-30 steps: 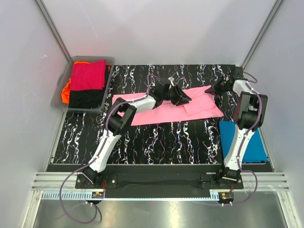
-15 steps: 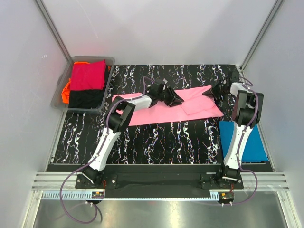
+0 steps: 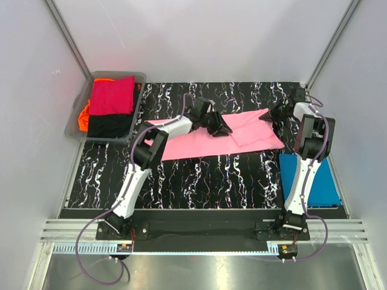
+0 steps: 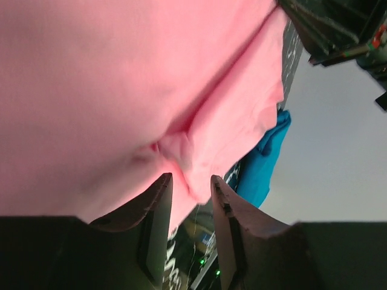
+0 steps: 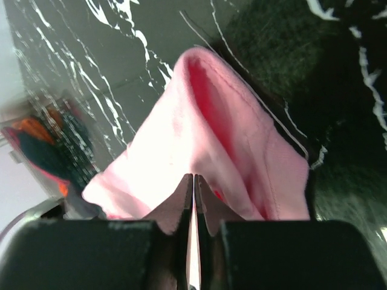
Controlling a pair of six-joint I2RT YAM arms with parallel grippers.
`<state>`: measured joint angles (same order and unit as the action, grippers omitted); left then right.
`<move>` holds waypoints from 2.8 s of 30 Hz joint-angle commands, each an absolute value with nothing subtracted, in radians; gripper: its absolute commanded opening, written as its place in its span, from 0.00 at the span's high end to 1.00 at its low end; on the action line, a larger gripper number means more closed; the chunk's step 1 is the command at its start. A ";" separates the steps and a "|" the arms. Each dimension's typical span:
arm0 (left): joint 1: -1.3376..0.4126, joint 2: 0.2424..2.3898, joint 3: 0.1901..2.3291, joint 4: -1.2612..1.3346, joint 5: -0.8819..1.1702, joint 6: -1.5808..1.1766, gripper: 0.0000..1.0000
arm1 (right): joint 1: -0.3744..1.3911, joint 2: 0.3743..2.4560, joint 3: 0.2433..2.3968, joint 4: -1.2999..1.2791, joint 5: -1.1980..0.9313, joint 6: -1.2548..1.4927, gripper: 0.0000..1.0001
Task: Fold and stack the t-shirts
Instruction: Fold the tshirt
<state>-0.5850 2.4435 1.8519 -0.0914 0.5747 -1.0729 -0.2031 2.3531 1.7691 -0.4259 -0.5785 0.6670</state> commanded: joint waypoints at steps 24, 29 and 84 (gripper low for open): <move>-0.426 1.988 1.496 -0.666 0.239 -0.285 0.59 | 0.067 1.945 1.634 -0.841 -0.006 0.750 0.00; -0.426 2.009 1.408 -0.664 0.265 -0.319 0.60 | 0.110 2.023 1.657 -0.845 0.018 0.801 0.00; -0.713 1.566 1.048 -0.420 0.413 -0.631 0.39 | 0.236 2.464 2.525 -0.940 0.057 0.411 0.00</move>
<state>-0.7620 1.5665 1.0962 -0.2962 0.4519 -0.7280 0.2176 2.6217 2.5263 -0.8886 0.0422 0.4011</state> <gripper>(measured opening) 0.607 0.994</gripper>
